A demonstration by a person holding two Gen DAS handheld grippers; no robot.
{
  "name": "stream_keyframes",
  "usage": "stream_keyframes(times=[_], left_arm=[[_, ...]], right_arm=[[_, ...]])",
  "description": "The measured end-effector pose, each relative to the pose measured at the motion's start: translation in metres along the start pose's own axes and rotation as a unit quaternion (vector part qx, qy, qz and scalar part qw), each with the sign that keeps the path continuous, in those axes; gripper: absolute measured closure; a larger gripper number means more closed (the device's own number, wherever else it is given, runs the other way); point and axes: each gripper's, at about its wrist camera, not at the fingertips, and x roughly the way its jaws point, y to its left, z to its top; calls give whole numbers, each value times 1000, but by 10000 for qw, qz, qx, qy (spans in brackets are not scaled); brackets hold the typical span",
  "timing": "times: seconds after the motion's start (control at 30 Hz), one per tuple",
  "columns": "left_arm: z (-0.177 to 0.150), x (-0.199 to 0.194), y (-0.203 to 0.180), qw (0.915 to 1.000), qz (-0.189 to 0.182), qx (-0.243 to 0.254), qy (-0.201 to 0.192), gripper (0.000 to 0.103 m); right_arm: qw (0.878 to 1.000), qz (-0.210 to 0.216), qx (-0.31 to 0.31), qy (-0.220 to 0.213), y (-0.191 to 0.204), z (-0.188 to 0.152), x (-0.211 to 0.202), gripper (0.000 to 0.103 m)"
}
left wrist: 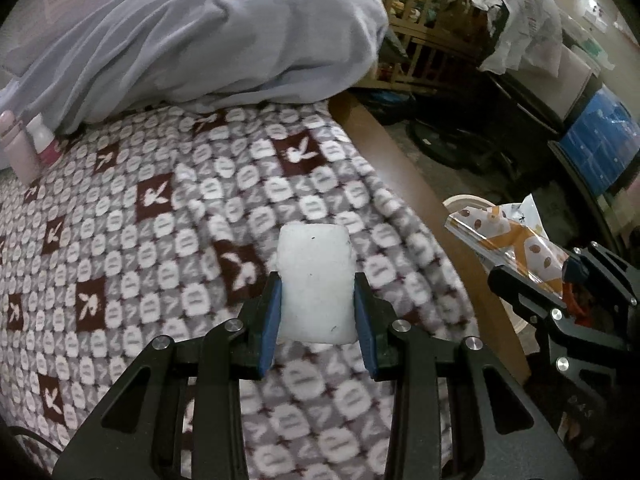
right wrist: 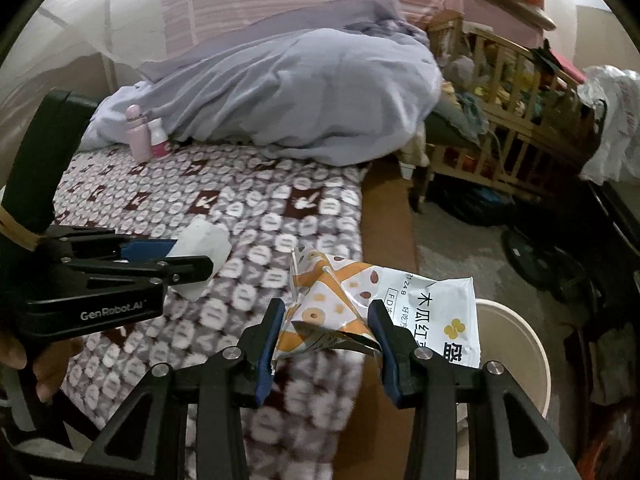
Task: Collect trash
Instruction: 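Carry the sponge and snack bag over the bucket and open both tools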
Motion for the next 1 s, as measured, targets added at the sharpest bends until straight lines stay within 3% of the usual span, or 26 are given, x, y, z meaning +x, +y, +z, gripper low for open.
stream_keyframes(times=[1.0], left_arm=[[23, 34, -109, 9953, -570, 761, 156, 71]], right_arm=[[9918, -708, 1018, 312, -119, -51, -11, 62]])
